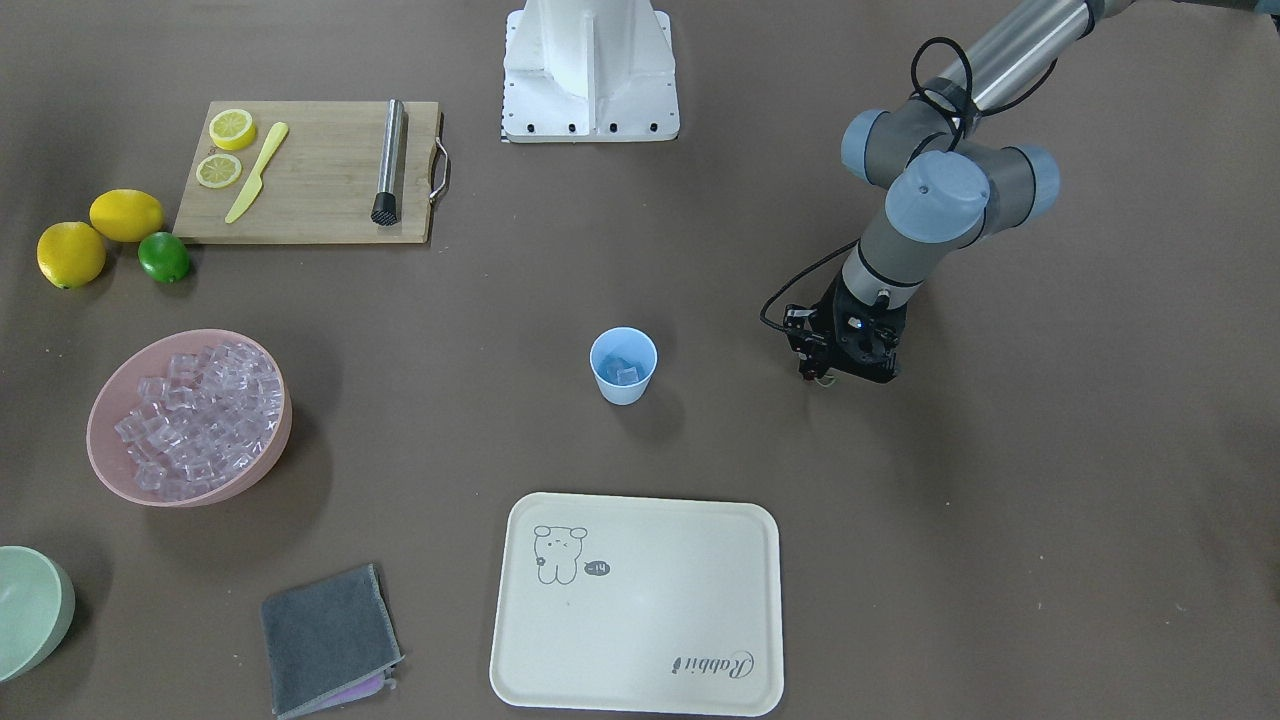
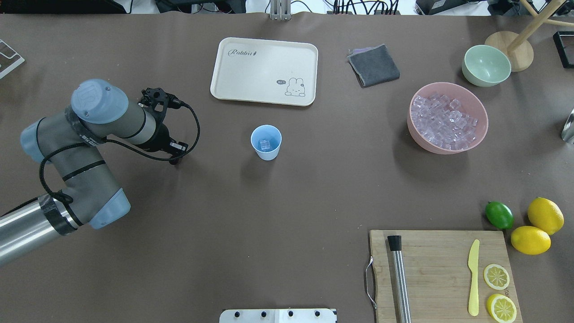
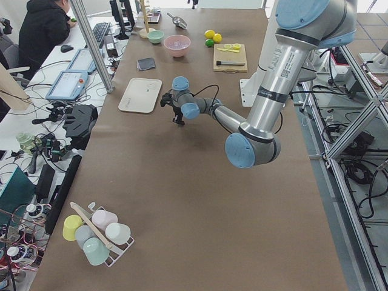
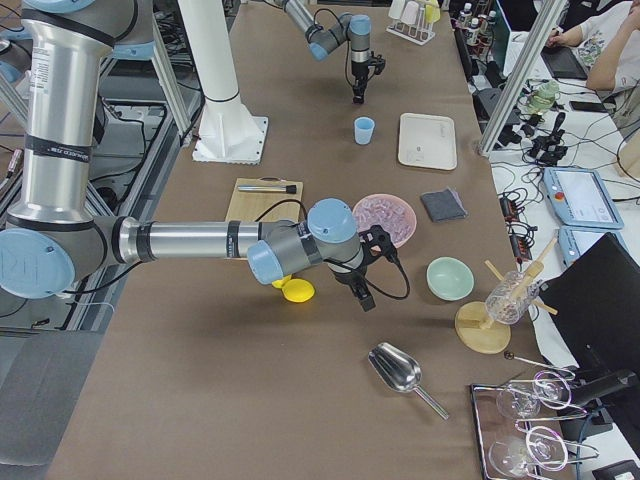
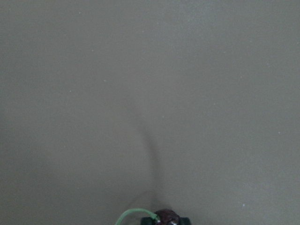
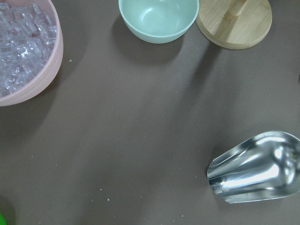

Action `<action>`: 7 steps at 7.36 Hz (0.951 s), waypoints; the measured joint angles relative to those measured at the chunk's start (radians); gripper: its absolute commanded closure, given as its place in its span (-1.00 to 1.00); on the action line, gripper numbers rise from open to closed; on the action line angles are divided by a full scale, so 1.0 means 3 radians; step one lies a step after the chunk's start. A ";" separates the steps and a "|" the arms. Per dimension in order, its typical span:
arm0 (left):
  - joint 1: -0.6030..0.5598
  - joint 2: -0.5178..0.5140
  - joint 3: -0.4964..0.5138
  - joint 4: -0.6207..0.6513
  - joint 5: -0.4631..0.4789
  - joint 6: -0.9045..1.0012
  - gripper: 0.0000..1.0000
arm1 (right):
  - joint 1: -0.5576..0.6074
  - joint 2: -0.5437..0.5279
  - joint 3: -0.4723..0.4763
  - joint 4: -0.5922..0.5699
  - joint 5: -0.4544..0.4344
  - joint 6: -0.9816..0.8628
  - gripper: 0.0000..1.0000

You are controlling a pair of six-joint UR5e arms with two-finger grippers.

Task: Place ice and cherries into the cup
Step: 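Lower the left gripper onto the dark cherries and grasp their stems, then lift the cherries with the left gripper and carry them over the cup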

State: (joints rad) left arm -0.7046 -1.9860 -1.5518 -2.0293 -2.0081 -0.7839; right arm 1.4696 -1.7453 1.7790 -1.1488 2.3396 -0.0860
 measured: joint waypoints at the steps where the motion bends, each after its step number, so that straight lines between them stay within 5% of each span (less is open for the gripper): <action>1: -0.0026 -0.0004 -0.0047 0.0006 -0.0006 -0.0009 1.00 | 0.0000 0.0014 0.0001 -0.0003 0.0001 0.0000 -0.98; 4: -0.0120 -0.0189 -0.0205 0.0203 -0.0029 -0.0123 1.00 | -0.0004 0.0041 -0.0010 -0.0013 -0.0001 0.0000 -0.98; 7: -0.0116 -0.0929 0.0049 0.0678 -0.0011 -0.0389 1.00 | -0.0003 0.0010 -0.0010 -0.0008 0.0030 0.0000 -0.98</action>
State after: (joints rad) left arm -0.7393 -2.2646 -1.5371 -1.8259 -2.0113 -0.9005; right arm 1.4686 -1.7422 1.7761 -1.1512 2.3485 -0.0859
